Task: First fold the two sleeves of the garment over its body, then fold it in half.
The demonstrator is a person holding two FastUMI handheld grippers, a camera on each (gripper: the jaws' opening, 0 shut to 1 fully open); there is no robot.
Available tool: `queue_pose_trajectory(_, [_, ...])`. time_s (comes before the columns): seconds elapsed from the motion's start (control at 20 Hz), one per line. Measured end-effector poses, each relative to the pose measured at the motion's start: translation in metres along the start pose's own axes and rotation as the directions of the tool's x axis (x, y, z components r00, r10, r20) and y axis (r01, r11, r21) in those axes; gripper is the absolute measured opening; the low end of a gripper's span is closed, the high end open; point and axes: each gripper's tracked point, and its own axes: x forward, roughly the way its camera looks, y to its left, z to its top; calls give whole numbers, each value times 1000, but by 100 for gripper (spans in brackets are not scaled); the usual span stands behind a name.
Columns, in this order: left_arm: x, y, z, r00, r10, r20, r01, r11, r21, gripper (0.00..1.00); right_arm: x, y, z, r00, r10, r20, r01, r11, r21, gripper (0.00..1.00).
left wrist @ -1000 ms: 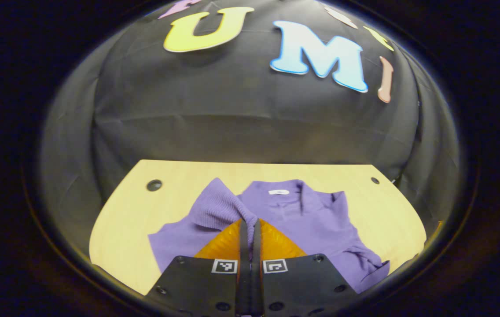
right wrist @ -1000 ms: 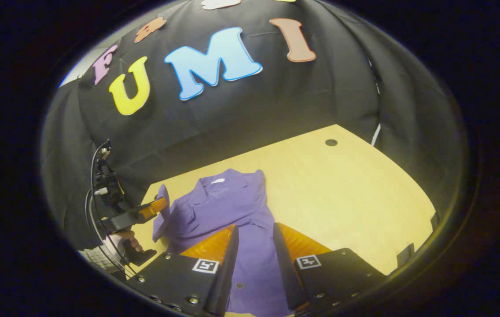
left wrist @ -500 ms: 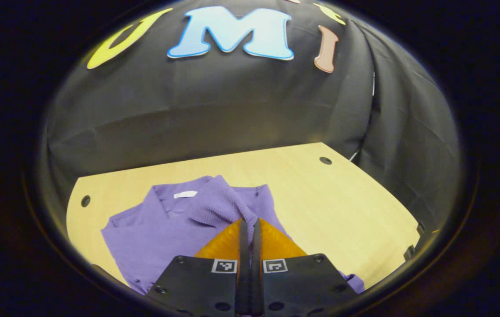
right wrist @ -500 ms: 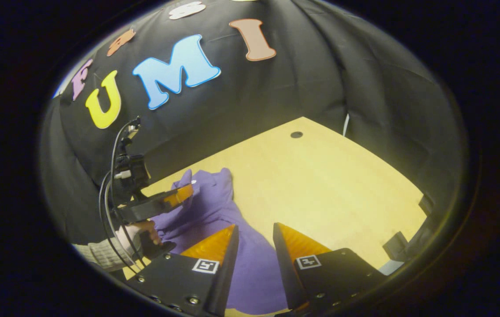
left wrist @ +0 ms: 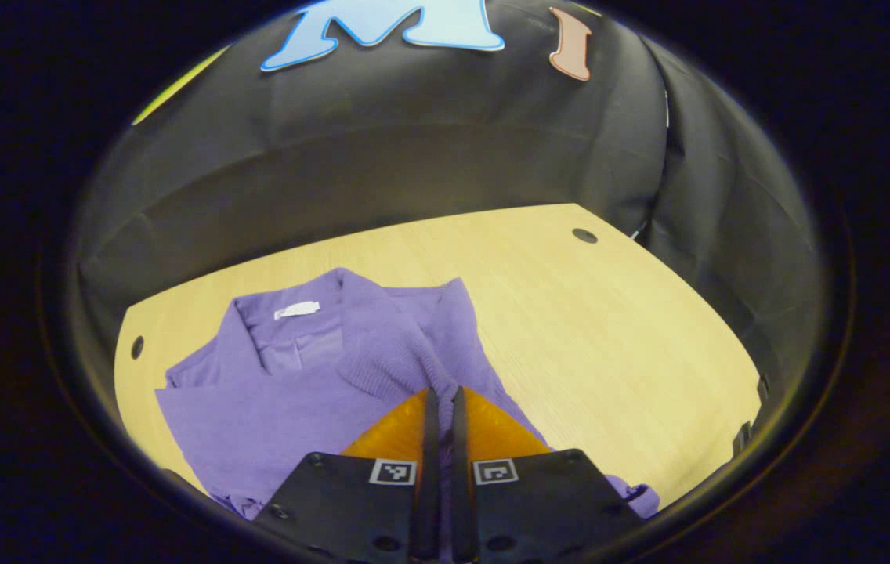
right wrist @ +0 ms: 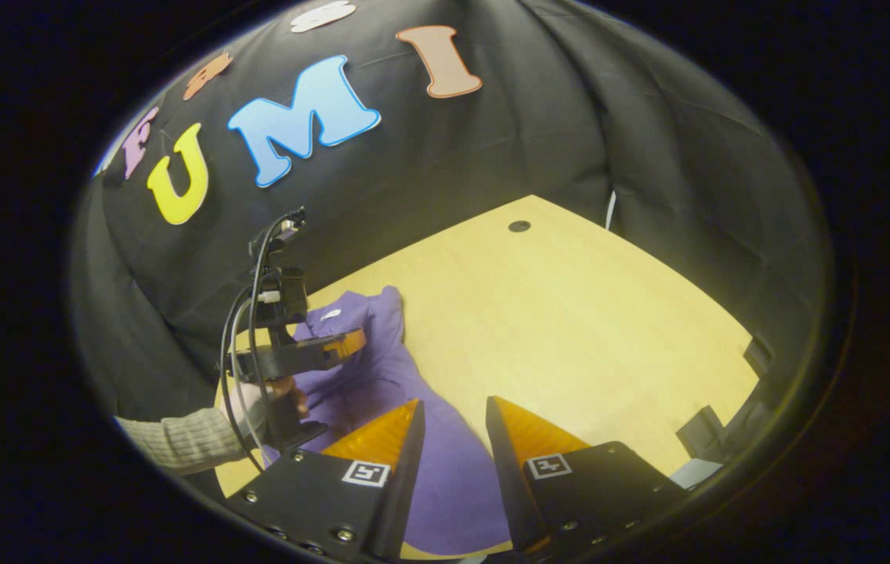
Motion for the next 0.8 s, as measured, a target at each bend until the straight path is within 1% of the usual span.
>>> queue_pose_trajectory(0.1, [-8, -1, 5, 1000, -15, 25, 15, 1000, -2, 49, 3, 3, -4, 1000, 14, -15, -14, 1000, -10, 49])
queue_pose_trajectory(0.2, [-17, 6, 7, 999, -5, 43, 5, 1000, 8, 87, 6, 6, -9, 999, 29, -31, -29, 999, -20, 49])
queue_pose_trajectory(0.3, [-32, 11, 6, 999, 3, 46, -3, 1000, 5, 88, 9, 10, -14, 998, 40, -47, -42, 999, -35, 49])
queue_pose_trajectory(0.4, [-49, 19, 1, 999, 13, 51, -13, 1000, -13, 86, 11, 13, -20, 997, 52, -64, -55, 997, -48, 49])
queue_pose_trajectory(0.45, [-58, 24, -3, 998, 19, 51, -18, 1000, -25, 88, 13, 14, -23, 996, 57, -74, -61, 997, -55, 49])
queue_pose_trajectory(0.5, [-67, 29, -9, 998, 26, 49, -24, 999, -33, 85, 15, 15, -28, 994, 62, -86, -68, 996, -62, 49])
queue_pose_trajectory(0.55, [-77, 34, -16, 999, 34, 42, -33, 999, -39, 87, 17, 16, -32, 993, 68, -100, -75, 995, -69, 49])
queue_pose_trajectory(0.6, [-87, 39, -26, 998, 46, 34, -44, 998, -44, 86, 19, 16, -39, 991, 70, -117, -80, 994, -78, 49])
queue_pose_trajectory(0.8, [-136, 64, -74, 995, 97, -15, -98, 991, -88, 87, 28, 18, -71, 975, 78, -207, -105, 987, -123, 49])
